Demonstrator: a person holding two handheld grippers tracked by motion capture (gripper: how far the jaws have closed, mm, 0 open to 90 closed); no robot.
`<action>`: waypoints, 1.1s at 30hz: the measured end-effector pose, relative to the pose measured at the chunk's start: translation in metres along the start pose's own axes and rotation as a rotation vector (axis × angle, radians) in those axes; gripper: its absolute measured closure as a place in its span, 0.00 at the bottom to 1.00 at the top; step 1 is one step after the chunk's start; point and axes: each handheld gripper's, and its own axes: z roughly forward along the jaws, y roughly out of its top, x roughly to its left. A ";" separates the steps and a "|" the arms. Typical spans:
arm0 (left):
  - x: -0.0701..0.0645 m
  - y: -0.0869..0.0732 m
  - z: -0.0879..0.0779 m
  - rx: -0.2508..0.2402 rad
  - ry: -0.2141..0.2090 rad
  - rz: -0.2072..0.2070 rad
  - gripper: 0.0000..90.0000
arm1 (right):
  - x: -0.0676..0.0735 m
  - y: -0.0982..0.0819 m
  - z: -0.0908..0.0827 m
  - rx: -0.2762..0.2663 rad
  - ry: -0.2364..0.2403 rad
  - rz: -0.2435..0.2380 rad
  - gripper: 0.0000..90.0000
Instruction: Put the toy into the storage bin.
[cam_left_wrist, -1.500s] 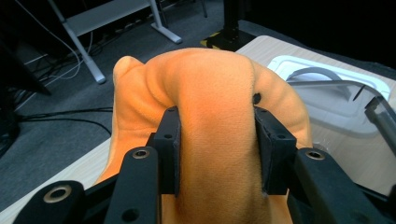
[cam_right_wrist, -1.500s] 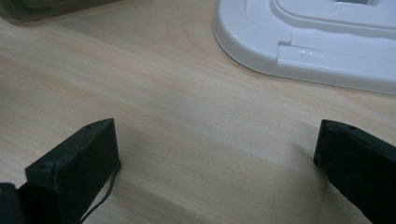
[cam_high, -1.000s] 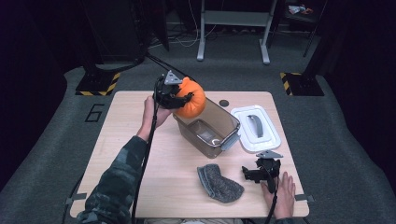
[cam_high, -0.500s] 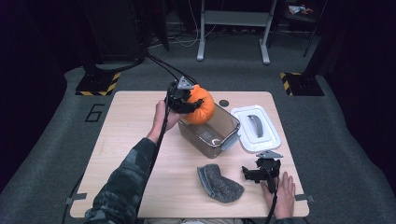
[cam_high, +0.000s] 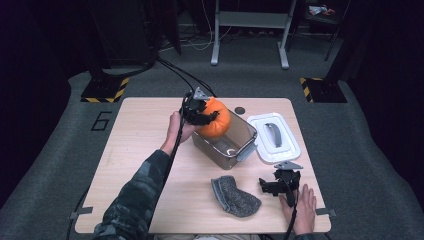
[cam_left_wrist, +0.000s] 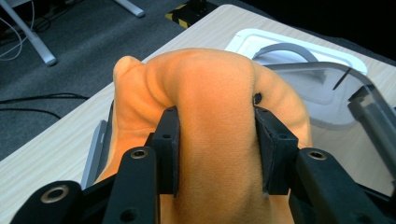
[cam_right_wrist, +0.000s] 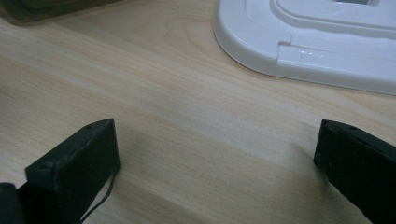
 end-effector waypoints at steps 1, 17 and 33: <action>0.001 -0.001 0.001 0.004 -0.005 -0.007 0.64 | 0.000 0.000 0.000 0.000 0.000 0.000 0.00; 0.009 -0.013 0.023 0.052 -0.007 -0.029 0.62 | 0.000 0.000 0.000 0.001 0.000 -0.004 0.00; 0.009 -0.022 0.041 0.125 -0.027 -0.045 0.56 | 0.000 0.000 0.000 0.001 0.000 -0.004 0.00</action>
